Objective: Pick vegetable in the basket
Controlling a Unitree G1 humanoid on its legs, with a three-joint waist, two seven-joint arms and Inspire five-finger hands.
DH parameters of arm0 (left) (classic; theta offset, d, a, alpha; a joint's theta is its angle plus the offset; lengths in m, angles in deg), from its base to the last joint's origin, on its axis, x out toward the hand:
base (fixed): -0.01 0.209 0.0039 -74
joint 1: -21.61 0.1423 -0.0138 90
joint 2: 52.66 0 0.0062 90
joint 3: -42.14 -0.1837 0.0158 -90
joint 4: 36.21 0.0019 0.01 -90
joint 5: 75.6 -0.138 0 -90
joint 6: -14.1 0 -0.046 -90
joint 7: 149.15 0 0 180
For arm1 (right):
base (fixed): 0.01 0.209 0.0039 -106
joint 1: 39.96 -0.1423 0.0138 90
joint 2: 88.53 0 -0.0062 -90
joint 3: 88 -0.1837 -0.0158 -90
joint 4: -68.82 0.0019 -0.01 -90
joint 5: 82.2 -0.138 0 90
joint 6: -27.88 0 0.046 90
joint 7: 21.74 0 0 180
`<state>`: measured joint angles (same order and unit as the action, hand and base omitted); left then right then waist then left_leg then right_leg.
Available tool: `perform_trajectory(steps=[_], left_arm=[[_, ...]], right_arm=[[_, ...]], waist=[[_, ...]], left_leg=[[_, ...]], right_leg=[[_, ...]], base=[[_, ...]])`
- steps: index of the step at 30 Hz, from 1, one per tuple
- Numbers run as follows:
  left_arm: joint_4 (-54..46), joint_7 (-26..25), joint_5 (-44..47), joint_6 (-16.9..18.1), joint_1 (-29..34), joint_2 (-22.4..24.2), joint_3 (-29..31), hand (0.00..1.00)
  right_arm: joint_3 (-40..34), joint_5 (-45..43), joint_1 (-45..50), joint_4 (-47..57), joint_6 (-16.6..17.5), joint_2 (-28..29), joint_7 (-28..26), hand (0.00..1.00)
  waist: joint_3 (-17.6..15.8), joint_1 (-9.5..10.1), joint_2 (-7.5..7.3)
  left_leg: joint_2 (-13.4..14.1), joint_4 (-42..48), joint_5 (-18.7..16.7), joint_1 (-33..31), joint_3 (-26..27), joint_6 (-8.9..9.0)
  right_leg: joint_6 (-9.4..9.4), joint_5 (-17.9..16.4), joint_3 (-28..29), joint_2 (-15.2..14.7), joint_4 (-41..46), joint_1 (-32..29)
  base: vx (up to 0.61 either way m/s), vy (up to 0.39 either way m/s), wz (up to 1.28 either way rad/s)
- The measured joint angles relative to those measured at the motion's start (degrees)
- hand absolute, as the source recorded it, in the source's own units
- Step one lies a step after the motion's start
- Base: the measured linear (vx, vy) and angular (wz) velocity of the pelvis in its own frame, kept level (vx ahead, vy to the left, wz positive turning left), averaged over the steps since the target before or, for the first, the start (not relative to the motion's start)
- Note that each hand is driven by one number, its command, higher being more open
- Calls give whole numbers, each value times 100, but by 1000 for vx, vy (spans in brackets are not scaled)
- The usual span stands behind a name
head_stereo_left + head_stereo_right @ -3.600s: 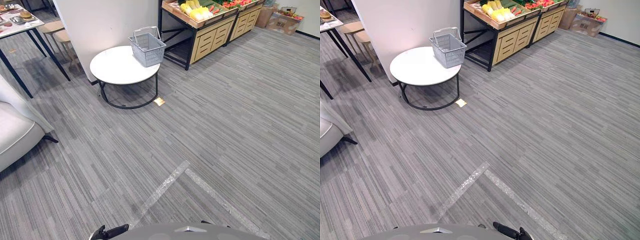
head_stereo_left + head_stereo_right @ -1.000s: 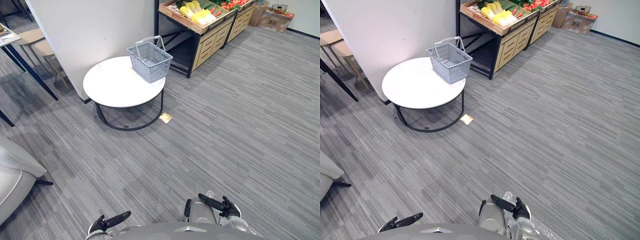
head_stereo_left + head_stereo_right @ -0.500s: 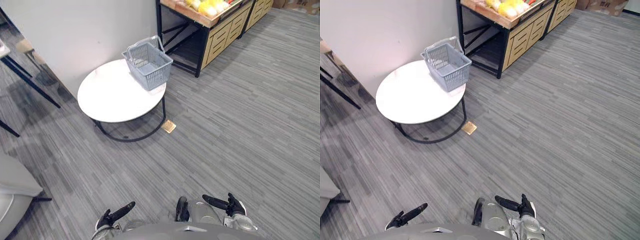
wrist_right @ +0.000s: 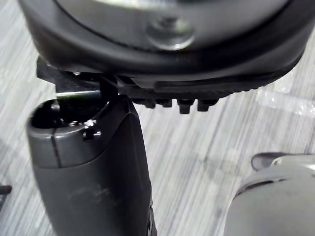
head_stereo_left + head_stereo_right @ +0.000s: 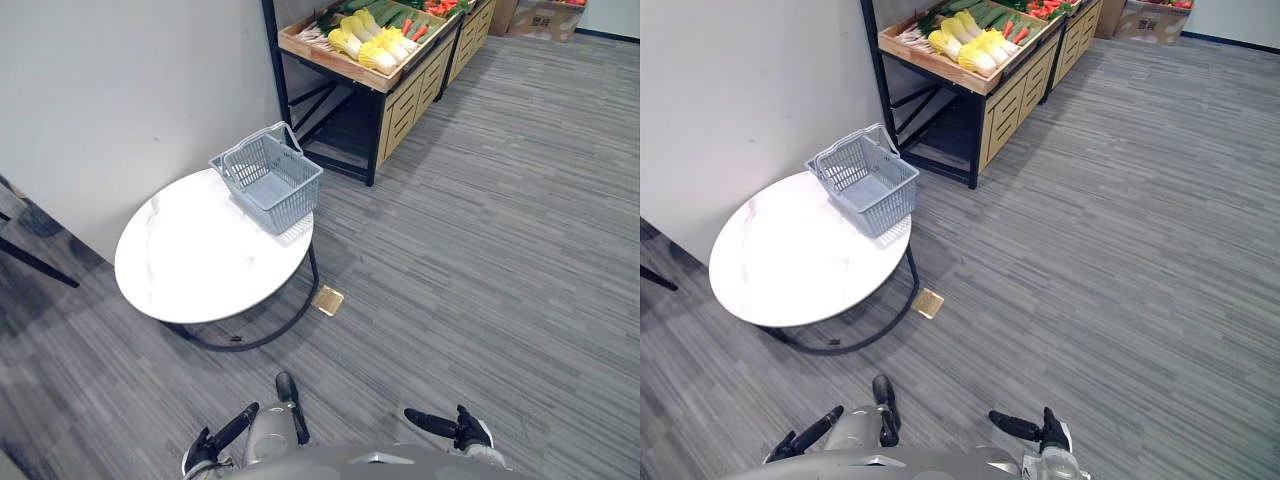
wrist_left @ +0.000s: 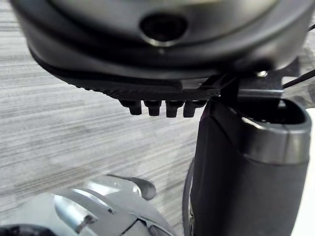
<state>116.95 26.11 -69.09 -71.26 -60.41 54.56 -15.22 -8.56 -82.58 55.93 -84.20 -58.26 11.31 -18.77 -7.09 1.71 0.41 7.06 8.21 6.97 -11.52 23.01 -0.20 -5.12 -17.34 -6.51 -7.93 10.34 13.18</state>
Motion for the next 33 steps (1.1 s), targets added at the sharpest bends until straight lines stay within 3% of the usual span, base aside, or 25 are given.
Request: perform_trajectory(steps=[1, 2, 4, 5, 6, 8, 9, 10, 11, 13, 15, 18, 19, 20, 21, 22, 24, 29, 30, 33], left_arm=[[55, -42, -29, 20, -8, -67, -17, 100], [69, -39, -14, 15, 3, -87, -9, 100], [293, -29, -16, -24, -52, -238, -197, 100], [400, -16, -34, -69, -82, -351, -493, 100], [449, 5, -42, -98, -73, -474, -793, 100], [551, 3, -66, -103, -64, -592, -1027, 100], [624, 0, -139, -113, -73, -621, -1093, 100], [674, 0, -231, -118, -70, -628, -1221, 100], [678, 2, -254, -117, -71, -625, -1269, 100], [723, 20, -265, -118, -78, -623, -1369, 100], [716, 15, -256, -119, -78, -611, -1354, 100], [601, 27, -262, -112, -75, -539, -1123, 100], [541, 28, -264, -104, -70, -512, -975, 100], [543, 14, -270, -113, -68, -446, -862, 100], [535, 22, -271, -116, -55, -361, -759, 100], [470, 61, -285, -117, -19, -219, -509, 100], [366, 120, -288, -113, -6, -106, -256, 100], [245, 127, -241, -111, 37, -49, -10, 100], [242, 124, -239, -114, 44, -90, -82, 100], [304, 109, -241, -120, 49, -214, -479, 100]], right_arm=[[-25, 8, -47, -60, 5, 37, -57, 100], [-41, 12, -44, -70, 16, 54, -89, 100], [-222, 18, -15, -155, 34, 109, -121, 100], [-274, 20, 12, -180, 34, 129, -128, 100], [-283, 22, 48, -197, 30, 122, -129, 100], [-240, 14, 54, -172, 36, 121, -161, 100], [-230, 15, 45, -127, 42, 108, -185, 100], [-242, 10, -15, -84, 57, 91, -194, 100], [-244, 1, -15, -60, 56, 75, -189, 100], [-238, 0, -5, 147, 63, 68, -170, 100], [-239, -1, -7, 147, 57, 69, -162, 100], [-151, 12, 0, 143, 48, 96, -141, 100], [-17, 12, 13, 141, 41, 91, -131, 100], [135, 10, 15, 142, 36, 2, -142, 100], [253, 20, 16, 150, 38, -93, -147, 100], [446, 83, -3, 166, 42, -211, -149, 100], [601, 223, 0, 251, 42, -266, -149, 100], [1014, 249, -22, 221, 34, -338, -192, 100], [1005, 234, -9, 153, 36, -318, -204, 100], [878, 226, -37, 4, 40, -290, -207, 100]], waist=[[100, -19, -119], [135, -29, -141], [245, -52, -169], [243, -56, -167], [245, -101, -183], [276, -175, -241], [267, -236, -228], [227, -259, -175], [208, -279, -142], [159, -356, -73], [134, -348, -72], [101, -296, -88], [80, -273, -123], [62, -237, -140], [98, -189, -33], [106, -169, 99], [58, -179, 123], [61, -90, 72], [34, -126, 7], [23, -189, -11]], left_leg=[[-115, 176, -173, -23, 135, -127], [-143, 281, -316, -19, 154, -162], [-275, 480, -696, 222, 90, -217], [-393, 367, -935, 572, 24, -236], [-550, 218, -1097, 922, 41, -257], [-730, 55, -1256, 1395, 32, -254], [-802, -82, -1282, 1666, -25, -241], [-844, -268, -1282, 1996, -75, -236], [-843, -334, -1286, 2109, -112, -229], [-825, -502, -1327, 2444, -301, -155], [-787, -547, -1381, 2571, -477, -75], [-653, -457, -1596, 2581, -743, 117], [-573, -306, -1757, 2558, -889, 219], [-391, -143, -1898, 2542, -1011, 395], [-234, -103, -1930, 2516, -1045, 459], [-11, -105, -1879, 2465, -1105, 648], [205, -305, -1629, 2476, -1365, 849], [484, -206, -1224, 2151, -1744, 803], [526, -94, -1082, 1942, -1846, 747], [536, -60, -901, 1798, -1628, 698]], right_leg=[[-75, 269, 237, -176, 10, -57], [-58, 430, 348, -213, 51, -65], [-24, 874, 518, -301, 914, -267], [-2, 1184, 546, -391, 1997, -569], [-66, 1834, 701, -523, 3134, -1010], [-53, 2204, 706, -718, 4587, -1575], [141, 2044, 508, -816, 5038, -1826], [262, 1620, 159, -912, 5325, -2054], [265, 1423, -36, -938, 5318, -2118], [328, 947, -851, -1020, 4487, -2243], [360, 816, -1082, -971, 3508, -2287], [199, 962, -500, -744, 1620, -2167], [96, 1132, 101, -629, 1019, -2081], [-110, 1428, 322, -421, 989, -1998], [-69, 1401, 329, -264, 1024, -1991], [8, 1231, 173, -113, 1168, -2041], [190, 889, -245, 7, 1441, -2038], [365, 743, -872, 132, 1242, -1796], [404, 712, -1272, 89, 1082, -1605], [437, 636, -1746, -17, 1000, -1381]], base=[[475, 301, -14], [566, 378, -10], [557, 390, 6], [529, 374, 17], [400, 287, 17], [343, 225, 13], [426, 207, 19], [349, 136, 22], [267, 82, 30], [250, 2, 43], [248, -123, 51], [233, -272, 48], [248, -385, 41], [265, -411, 30], [277, -404, 26], [258, -365, 36], [220, -368, 69], [76, -261, 73], [-15, -196, 94], [-52, -143, 106]])
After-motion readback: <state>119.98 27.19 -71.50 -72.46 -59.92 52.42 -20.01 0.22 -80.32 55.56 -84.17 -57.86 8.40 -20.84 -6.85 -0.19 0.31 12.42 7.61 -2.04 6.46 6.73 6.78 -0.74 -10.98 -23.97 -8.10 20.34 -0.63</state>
